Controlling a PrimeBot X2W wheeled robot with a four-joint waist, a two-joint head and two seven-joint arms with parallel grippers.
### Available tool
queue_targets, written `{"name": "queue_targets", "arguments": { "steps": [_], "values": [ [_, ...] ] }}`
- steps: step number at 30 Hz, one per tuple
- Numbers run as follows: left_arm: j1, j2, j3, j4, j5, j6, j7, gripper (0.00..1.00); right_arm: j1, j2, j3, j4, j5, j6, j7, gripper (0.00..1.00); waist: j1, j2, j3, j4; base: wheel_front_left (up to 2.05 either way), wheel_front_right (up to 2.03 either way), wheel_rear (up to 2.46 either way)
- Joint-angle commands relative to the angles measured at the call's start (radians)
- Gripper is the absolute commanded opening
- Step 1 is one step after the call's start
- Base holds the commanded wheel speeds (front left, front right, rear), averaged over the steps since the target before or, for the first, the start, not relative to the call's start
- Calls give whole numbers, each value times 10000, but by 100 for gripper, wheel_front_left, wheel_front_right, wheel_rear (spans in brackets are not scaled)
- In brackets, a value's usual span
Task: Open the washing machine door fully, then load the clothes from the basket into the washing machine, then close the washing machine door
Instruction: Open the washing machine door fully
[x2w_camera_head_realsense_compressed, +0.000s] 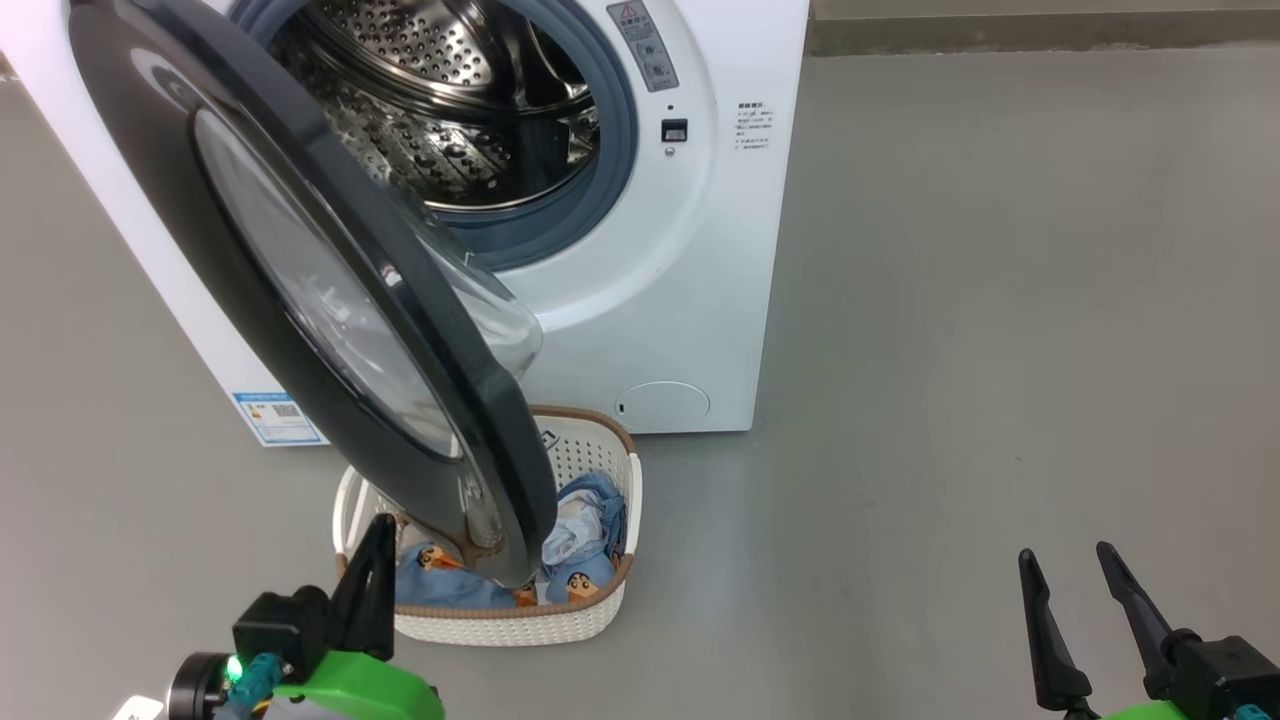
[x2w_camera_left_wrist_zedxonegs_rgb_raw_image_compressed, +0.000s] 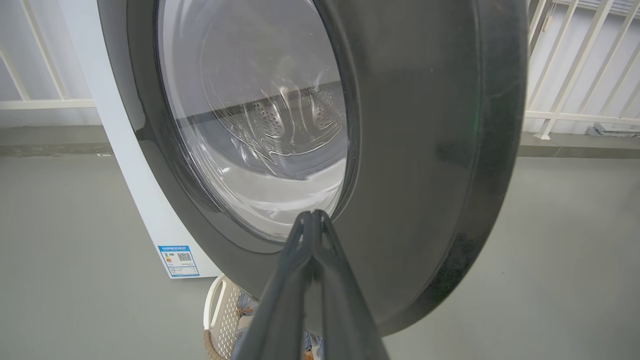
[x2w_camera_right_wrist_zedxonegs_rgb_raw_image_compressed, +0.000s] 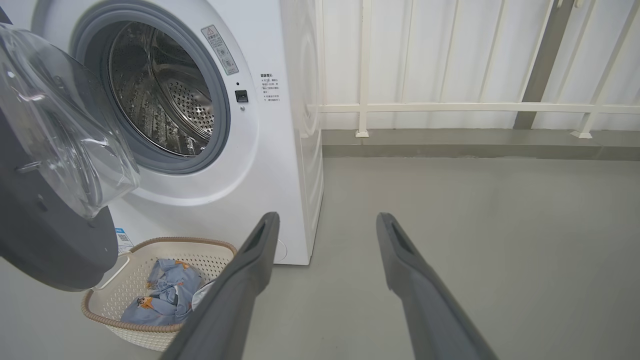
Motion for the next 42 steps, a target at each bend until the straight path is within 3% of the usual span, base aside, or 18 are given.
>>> {"name": "queue_targets", "arguments": {
  "steps": [1,14,23,27,34,37,42],
  "values": [
    [-167,106,361,-199,62,-48,-82,0,-92,-86,235,-243,-111,88,-23,100,0,0,0,0,0,0,0],
    [-971,335,966,-1714,305,309,-82,0,-130,-82,287,-248,-187,88,-25,100,0,0,55,90,0,0,0],
    [-2490,337,961,-4249,798,759,-79,0,-154,-81,307,-322,-272,88,-1,100,0,0,49,126,0,0,0],
    [-3023,162,105,-5039,828,687,186,0,-101,-80,400,-336,-275,88,8,100,0,0,50,198,0,0,0],
    [-3267,-4,-2240,-5546,119,680,839,0,-94,-80,725,-365,-232,88,37,100,0,0,55,339,0,0,0],
    [-3238,-12,-3658,-5465,-700,1012,1112,0,-65,-80,816,-335,-224,88,37,100,0,0,32,397,0,0,0],
    [-3226,-14,-4819,-4610,-1414,1461,1391,0,-64,-80,920,-327,-200,88,25,100,0,0,36,395,0,0,0]
  ]
}}
